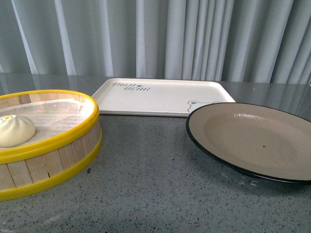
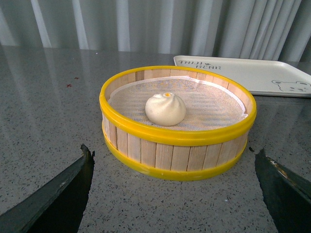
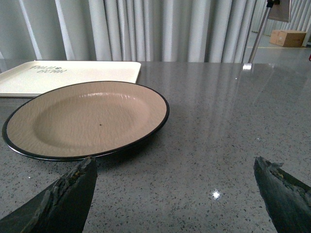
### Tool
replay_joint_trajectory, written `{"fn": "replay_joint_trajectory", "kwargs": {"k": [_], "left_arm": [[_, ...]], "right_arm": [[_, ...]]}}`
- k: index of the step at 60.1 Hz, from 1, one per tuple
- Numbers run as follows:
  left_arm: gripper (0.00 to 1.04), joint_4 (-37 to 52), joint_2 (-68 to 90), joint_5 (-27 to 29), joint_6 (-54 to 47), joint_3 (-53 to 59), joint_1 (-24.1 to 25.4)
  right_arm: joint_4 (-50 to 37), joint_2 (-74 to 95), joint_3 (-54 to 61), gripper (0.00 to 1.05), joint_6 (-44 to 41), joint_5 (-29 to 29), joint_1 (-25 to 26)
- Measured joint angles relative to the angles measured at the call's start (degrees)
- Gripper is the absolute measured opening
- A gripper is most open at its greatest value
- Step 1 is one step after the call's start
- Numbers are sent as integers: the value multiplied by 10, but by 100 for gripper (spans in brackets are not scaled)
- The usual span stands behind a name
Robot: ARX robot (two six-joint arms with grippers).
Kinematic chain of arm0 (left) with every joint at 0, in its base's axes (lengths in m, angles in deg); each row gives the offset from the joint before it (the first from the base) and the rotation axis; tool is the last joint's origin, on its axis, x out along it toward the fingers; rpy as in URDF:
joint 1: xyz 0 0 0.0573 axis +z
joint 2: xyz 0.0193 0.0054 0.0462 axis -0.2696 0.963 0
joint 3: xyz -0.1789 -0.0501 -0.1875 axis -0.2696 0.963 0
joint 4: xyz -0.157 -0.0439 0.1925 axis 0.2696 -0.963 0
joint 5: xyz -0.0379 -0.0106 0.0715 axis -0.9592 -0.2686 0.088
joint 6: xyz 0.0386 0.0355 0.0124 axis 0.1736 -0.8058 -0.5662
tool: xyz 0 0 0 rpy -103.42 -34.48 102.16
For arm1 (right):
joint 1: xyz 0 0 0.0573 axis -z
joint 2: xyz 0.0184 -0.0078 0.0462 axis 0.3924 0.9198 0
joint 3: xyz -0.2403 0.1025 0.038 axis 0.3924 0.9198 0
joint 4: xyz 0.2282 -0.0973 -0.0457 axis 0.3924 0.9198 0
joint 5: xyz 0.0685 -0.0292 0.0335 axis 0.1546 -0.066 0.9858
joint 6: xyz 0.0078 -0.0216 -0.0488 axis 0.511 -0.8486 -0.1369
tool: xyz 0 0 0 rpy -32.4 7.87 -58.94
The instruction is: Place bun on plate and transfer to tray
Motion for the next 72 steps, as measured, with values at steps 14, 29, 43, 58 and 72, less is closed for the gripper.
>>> {"fn": "replay_joint_trajectory", "kwargs": {"k": [14,29,43,58,72], "left_arm": [[98,0,0,0,0,0,0],[98,0,0,0,0,0,0],[98,0,0,0,0,0,0],[98,-196,150,88,55,-97,-26],[98,-76,334,41,47,-222,26]], "right_arm": [[0,0,0,96,0,0,0],[0,0,0,96,0,0,0],[0,0,0,96,0,0,0],[0,0,0,96,0,0,0],[0,0,0,96,0,0,0]]}}
